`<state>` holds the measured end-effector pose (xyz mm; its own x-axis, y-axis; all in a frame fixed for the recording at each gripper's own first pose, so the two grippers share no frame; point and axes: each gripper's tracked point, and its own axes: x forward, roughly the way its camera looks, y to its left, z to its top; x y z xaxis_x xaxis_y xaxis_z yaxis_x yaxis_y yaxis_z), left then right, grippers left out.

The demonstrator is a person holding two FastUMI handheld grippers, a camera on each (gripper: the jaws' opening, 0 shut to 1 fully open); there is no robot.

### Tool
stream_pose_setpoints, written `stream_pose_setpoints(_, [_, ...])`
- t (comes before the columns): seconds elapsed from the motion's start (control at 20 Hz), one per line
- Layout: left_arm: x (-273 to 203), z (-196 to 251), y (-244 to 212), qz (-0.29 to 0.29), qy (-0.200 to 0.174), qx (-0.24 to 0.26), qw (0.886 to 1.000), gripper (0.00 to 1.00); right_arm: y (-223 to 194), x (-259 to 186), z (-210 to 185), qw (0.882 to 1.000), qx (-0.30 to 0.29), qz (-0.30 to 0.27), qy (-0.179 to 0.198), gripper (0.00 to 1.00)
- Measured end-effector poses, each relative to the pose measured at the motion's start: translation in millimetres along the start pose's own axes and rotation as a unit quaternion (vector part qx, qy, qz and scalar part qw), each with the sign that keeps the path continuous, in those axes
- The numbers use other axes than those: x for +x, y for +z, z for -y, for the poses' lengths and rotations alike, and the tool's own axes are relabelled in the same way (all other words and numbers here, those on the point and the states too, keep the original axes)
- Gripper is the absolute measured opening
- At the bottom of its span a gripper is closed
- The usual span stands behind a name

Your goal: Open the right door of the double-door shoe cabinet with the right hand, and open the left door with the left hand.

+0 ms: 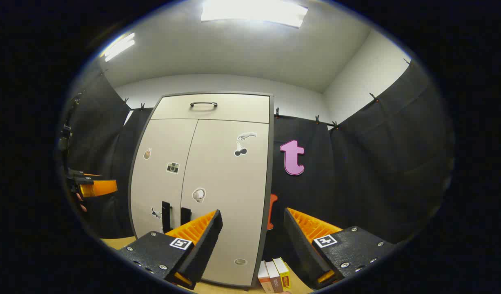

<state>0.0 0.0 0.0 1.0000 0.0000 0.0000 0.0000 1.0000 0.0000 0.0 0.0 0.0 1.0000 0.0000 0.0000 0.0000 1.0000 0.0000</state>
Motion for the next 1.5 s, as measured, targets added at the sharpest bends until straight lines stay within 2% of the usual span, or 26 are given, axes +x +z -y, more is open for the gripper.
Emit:
stream_pose_setpoints(0.15, [-4, 9, -2, -0.004, -0.009, 0.000, 1.000, 0.95, 0, -2, 6, 1.000, 0.000, -0.002, -0.006, 0.92])
stream_pose_setpoints(0.3, [-7, 18, -1, -0.001, -0.021, -0.003, 1.000, 0.95, -4, -3, -4, 1.000, 0.021, -0.005, 0.021, 0.93])
stream_pose_setpoints(0.4, [-8, 20, -3, -0.001, -0.024, 0.000, 1.000, 0.98, -11, -7, -4, 0.999, 0.033, -0.018, 0.027, 0.93])
stream_pose_setpoints(0.8, [-11, 25, 3, 0.008, -0.030, -0.001, 1.000, 0.95, -11, -7, 4, 1.000, -0.006, -0.011, -0.001, 0.93])
stream_pose_setpoints(1.0, [-11, 23, 3, 0.011, -0.030, -0.001, 0.999, 0.95, -12, -7, 4, 1.000, 0.000, -0.011, -0.008, 0.93])
stream_pose_setpoints(1.1, [-11, 20, 3, 0.013, -0.028, -0.004, 1.000, 0.98, -13, -5, 1, 1.000, 0.003, -0.012, -0.004, 0.93])
stream_pose_setpoints(1.3, [-5, 14, 5, 0.018, -0.026, -0.008, 0.999, 0.95, -16, -1, -13, 1.000, 0.019, -0.016, 0.013, 0.93])
stream_pose_setpoints(1.45, [-3, 12, 9, 0.025, -0.029, -0.005, 0.999, 0.95, -18, 3, -17, 1.000, 0.016, -0.013, 0.008, 0.93])
stream_pose_setpoints(1.5, [-3, 11, 8, 0.026, -0.029, -0.002, 0.999, 0.98, -20, 6, -19, 1.000, 0.013, -0.013, 0.006, 0.93])
